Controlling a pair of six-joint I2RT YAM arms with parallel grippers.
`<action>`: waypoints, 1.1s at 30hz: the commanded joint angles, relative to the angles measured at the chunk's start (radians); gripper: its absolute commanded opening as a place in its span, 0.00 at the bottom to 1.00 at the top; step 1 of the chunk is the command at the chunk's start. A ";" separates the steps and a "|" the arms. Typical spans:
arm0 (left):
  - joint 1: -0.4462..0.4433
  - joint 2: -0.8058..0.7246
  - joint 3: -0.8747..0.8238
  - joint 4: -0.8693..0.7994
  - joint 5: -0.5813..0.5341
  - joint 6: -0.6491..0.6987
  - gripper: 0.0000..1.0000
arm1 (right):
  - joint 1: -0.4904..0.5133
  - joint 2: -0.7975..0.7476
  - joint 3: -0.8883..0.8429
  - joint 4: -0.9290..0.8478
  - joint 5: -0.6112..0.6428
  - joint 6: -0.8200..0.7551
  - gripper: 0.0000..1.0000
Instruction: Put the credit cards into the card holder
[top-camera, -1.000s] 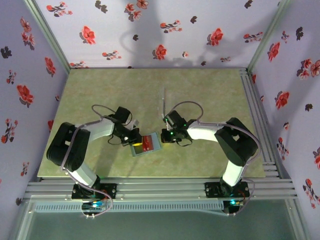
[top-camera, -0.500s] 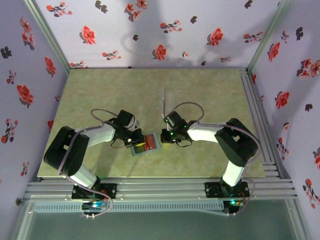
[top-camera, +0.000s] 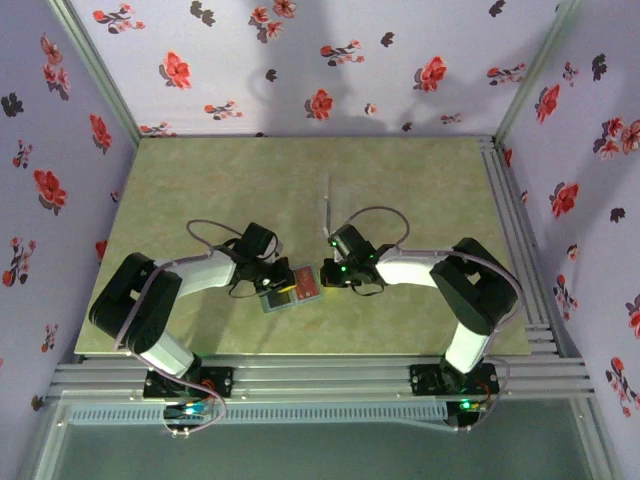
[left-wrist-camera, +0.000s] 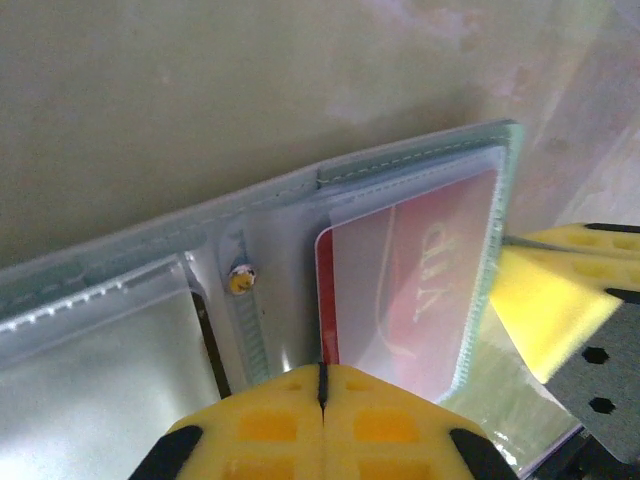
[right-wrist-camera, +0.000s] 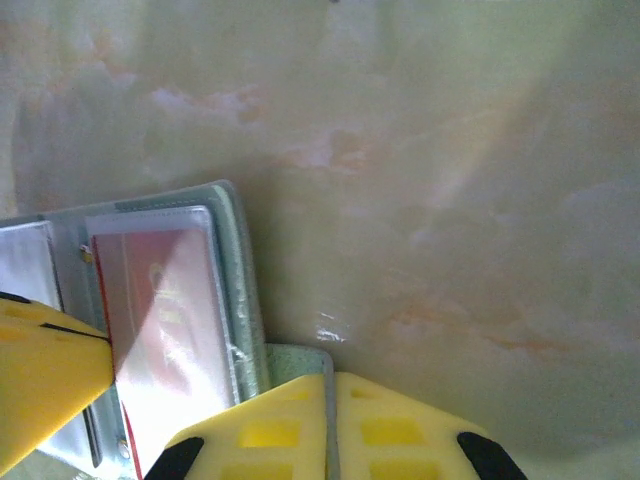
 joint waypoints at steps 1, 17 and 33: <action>-0.015 0.024 0.016 0.023 0.012 -0.019 0.06 | 0.043 -0.012 -0.023 -0.022 -0.038 0.003 0.00; 0.014 -0.075 0.066 -0.154 -0.025 0.060 0.29 | 0.041 -0.189 0.011 -0.294 0.156 -0.091 0.27; 0.179 -0.279 -0.011 -0.316 -0.071 0.159 0.34 | 0.095 -0.171 0.105 -0.257 0.003 0.006 0.50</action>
